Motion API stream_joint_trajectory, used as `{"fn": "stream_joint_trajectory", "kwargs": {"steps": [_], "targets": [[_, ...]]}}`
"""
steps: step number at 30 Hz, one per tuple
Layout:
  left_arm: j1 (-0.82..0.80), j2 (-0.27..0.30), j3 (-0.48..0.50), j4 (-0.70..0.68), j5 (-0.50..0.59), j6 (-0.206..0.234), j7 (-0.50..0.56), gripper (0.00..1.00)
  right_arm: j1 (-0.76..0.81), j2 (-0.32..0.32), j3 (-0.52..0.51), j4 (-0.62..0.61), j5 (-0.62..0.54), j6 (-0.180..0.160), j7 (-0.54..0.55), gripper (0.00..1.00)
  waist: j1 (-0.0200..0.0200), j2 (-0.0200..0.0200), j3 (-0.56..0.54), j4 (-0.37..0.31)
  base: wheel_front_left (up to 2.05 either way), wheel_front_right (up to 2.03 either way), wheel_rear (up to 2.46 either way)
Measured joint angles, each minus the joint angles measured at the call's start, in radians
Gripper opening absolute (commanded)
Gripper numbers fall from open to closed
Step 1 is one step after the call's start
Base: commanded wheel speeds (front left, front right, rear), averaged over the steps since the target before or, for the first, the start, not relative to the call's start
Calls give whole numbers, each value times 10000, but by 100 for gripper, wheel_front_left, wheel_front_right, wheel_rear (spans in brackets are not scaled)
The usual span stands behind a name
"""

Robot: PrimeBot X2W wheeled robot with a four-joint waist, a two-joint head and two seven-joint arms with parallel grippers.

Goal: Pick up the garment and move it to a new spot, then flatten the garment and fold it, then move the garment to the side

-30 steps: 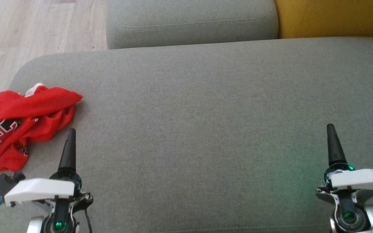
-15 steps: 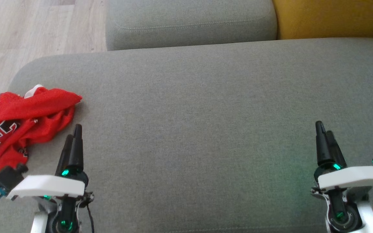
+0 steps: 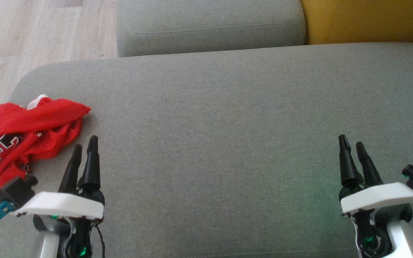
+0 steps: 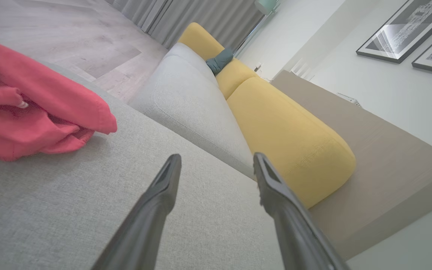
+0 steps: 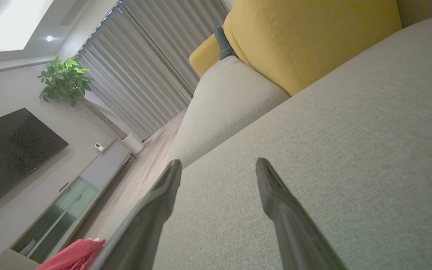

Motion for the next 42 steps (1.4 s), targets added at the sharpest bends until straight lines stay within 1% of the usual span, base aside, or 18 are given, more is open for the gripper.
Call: {"fn": "stream_joint_trajectory", "kwargs": {"steps": [19,34,42], "targets": [[14,125,-278,-15,2487,-2,-539,100,0,0,207,-2,-2395,0,-368,100,0,0,-30,-63,0,0,0],[44,119,-299,33,4157,-12,-968,100,2,27,217,79,-4268,0,-677,100,0,0,-19,-51,0,0,0],[243,71,-213,61,4878,-12,-1164,100,1,58,219,84,-5045,0,-769,100,0,0,-5,-46,0,0,0]]}}
